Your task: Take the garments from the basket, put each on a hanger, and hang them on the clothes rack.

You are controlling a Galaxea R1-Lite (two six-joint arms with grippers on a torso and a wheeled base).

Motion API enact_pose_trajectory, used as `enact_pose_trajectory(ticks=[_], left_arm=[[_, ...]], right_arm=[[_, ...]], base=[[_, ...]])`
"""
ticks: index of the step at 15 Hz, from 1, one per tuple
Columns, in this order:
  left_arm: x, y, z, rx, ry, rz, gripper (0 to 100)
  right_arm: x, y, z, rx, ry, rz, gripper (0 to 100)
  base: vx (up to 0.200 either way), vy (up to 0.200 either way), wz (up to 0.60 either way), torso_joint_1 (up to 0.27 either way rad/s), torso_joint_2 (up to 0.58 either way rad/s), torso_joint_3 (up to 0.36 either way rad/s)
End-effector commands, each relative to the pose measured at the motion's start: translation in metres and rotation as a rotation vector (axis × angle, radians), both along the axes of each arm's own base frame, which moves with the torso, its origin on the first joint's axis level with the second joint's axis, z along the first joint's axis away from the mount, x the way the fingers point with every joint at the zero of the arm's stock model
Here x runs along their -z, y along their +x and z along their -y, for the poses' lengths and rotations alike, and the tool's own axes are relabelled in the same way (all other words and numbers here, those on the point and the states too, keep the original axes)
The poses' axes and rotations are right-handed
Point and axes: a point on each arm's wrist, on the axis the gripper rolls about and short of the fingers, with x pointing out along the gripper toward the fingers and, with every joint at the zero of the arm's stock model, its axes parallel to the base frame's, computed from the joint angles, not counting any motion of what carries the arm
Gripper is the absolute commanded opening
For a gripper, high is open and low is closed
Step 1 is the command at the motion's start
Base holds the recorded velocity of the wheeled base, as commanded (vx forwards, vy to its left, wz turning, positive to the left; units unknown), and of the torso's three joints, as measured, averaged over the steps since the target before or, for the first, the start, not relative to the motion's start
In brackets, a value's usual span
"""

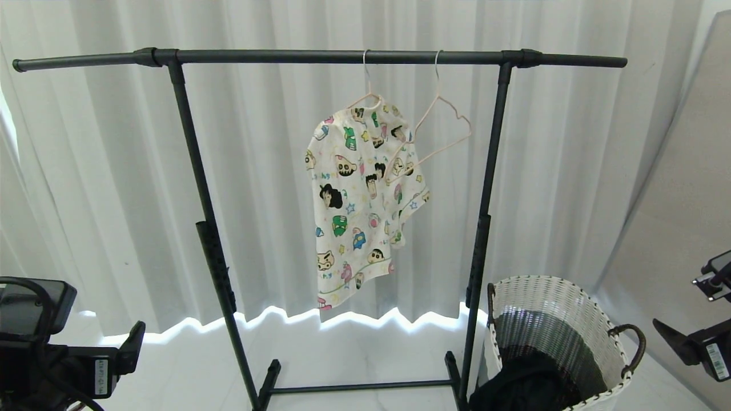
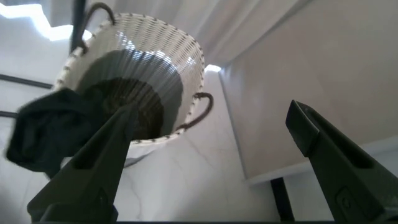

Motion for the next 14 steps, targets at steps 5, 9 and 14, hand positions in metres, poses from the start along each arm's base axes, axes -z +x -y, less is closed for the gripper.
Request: enact_pose_trajectory(ticks=[5, 9, 14], left_arm=[[0.000, 0.000, 0.002, 0.078, -0.026, -0.001, 100], [0.000, 0.000, 0.002, 0.083, -0.027, 0.000, 100], [0.001, -0.002, 0.009, 0.155, -0.038, -0.001, 100]], right_arm=[[0.002, 0.002, -0.001, -0.016, 0.003, -0.014, 100], [0.007, 0.002, -0.003, -0.085, 0.032, -0.047, 100], [0.053, 0.043, -0.010, -0.115, 0.078, -0.323, 100]], base=[[0.080, 0.000, 0.00, 0.003, 0.00, 0.003], [0.200, 0.000, 0.00, 0.004, 0.00, 0.002], [0.000, 0.000, 0.00, 0.000, 0.00, 0.000]])
